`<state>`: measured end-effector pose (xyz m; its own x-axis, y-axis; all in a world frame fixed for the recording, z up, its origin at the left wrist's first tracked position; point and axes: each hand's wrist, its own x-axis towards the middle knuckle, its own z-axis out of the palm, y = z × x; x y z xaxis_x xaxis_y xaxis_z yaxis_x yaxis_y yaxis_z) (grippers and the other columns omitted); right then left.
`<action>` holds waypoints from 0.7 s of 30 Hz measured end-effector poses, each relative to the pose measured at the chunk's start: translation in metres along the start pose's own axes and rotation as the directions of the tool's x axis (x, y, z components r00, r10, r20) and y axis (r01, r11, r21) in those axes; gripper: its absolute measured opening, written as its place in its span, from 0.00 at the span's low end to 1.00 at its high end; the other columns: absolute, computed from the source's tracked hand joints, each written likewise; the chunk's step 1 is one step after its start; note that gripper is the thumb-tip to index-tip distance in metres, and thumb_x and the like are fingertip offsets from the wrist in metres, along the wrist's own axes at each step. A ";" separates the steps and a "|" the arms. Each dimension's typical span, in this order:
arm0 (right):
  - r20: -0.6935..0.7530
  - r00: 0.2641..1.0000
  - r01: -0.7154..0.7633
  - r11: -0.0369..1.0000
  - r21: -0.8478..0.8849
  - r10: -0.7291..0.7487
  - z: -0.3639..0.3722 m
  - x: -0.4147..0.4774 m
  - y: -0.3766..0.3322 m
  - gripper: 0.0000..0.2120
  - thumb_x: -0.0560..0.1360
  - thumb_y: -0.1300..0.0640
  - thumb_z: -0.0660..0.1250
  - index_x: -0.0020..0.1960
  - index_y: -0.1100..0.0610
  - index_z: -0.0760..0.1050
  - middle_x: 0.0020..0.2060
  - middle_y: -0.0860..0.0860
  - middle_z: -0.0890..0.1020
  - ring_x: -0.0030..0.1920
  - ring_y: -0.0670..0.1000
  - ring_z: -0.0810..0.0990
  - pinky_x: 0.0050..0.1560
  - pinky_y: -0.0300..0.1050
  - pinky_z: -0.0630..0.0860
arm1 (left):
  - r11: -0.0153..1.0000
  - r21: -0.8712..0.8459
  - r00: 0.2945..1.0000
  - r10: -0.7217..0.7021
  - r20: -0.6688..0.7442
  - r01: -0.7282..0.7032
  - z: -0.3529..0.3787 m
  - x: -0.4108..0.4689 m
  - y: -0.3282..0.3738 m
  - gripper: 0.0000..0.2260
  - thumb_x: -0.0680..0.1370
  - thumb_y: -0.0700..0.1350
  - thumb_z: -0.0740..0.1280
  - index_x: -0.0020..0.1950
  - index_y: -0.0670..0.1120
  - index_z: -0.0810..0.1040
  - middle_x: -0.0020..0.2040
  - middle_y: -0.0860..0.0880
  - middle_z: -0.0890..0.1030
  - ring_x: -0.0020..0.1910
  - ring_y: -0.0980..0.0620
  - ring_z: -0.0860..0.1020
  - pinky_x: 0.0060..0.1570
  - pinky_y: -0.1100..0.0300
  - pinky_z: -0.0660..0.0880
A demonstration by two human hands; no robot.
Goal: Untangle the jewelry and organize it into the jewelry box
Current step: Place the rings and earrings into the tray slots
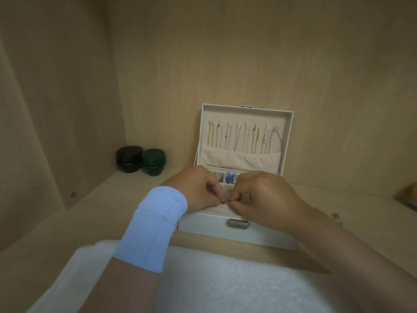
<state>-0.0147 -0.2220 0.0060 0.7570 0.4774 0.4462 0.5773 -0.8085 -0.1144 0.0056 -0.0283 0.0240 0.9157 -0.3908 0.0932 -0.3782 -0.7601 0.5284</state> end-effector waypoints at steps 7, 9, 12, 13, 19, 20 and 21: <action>0.115 0.991 -0.078 0.989 0.126 0.063 -0.007 0.003 0.012 0.06 0.74 0.51 0.69 0.43 0.44 0.85 0.33 0.35 0.77 0.37 0.38 0.76 0.38 0.35 0.69 | 1.000 0.023 1.000 0.000 0.007 0.000 0.003 0.001 0.001 0.06 0.73 0.44 0.72 0.45 0.56 0.86 0.42 0.61 0.82 0.44 0.62 0.79 0.48 0.67 0.74; 0.125 0.990 -0.089 0.984 0.153 0.070 -0.004 0.003 0.013 0.06 0.74 0.52 0.70 0.44 0.45 0.86 0.33 0.35 0.78 0.38 0.37 0.76 0.39 0.36 0.70 | 1.000 0.026 1.000 -0.002 0.015 0.002 0.003 0.000 0.001 0.07 0.74 0.43 0.72 0.46 0.55 0.86 0.43 0.61 0.83 0.44 0.63 0.79 0.46 0.69 0.73; 0.137 0.986 -0.126 0.972 0.199 0.099 -0.008 0.003 0.013 0.06 0.75 0.52 0.70 0.46 0.45 0.86 0.35 0.35 0.79 0.38 0.35 0.77 0.39 0.35 0.68 | 0.999 0.032 1.000 -0.010 0.019 0.009 0.004 -0.001 0.003 0.07 0.74 0.44 0.71 0.47 0.55 0.85 0.43 0.61 0.82 0.44 0.63 0.78 0.47 0.69 0.73; 0.132 0.983 -0.151 0.962 0.229 0.123 -0.011 0.003 0.014 0.06 0.76 0.51 0.69 0.46 0.45 0.85 0.36 0.35 0.80 0.38 0.33 0.76 0.38 0.34 0.67 | 1.000 0.025 1.000 -0.015 0.015 0.015 0.004 -0.001 0.004 0.07 0.74 0.45 0.70 0.48 0.56 0.85 0.43 0.61 0.82 0.44 0.62 0.78 0.49 0.67 0.74; 0.087 0.957 -0.291 0.895 0.338 0.278 -0.054 -0.014 0.051 0.06 0.78 0.54 0.69 0.47 0.49 0.86 0.41 0.41 0.84 0.33 0.32 0.76 0.35 0.26 0.68 | 0.998 -0.031 0.986 0.050 -0.157 -0.055 0.015 -0.002 0.027 0.06 0.77 0.48 0.68 0.50 0.57 0.83 0.45 0.63 0.79 0.43 0.64 0.76 0.44 0.72 0.71; 0.092 0.946 -0.322 0.893 0.314 0.309 -0.061 -0.021 0.065 0.06 0.78 0.54 0.69 0.47 0.48 0.86 0.40 0.41 0.84 0.33 0.31 0.76 0.35 0.27 0.68 | 0.995 -0.047 0.980 0.074 -0.187 -0.084 0.019 0.000 0.034 0.06 0.77 0.48 0.68 0.50 0.56 0.83 0.44 0.64 0.78 0.42 0.66 0.75 0.42 0.75 0.69; 0.102 0.934 -0.358 0.891 0.280 0.343 -0.066 -0.029 0.079 0.06 0.78 0.53 0.70 0.47 0.48 0.86 0.40 0.40 0.84 0.34 0.31 0.76 0.35 0.28 0.68 | 0.992 -0.049 0.974 0.102 -0.202 -0.114 0.024 0.003 0.042 0.06 0.77 0.48 0.68 0.50 0.56 0.83 0.43 0.64 0.78 0.42 0.67 0.75 0.40 0.78 0.67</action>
<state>-0.0112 -0.3224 0.0430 0.9362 0.2034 0.2867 0.3289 -0.7948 -0.5101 -0.0107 -0.0738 0.0255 0.8807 -0.3538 0.3148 -0.4732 -0.6839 0.5553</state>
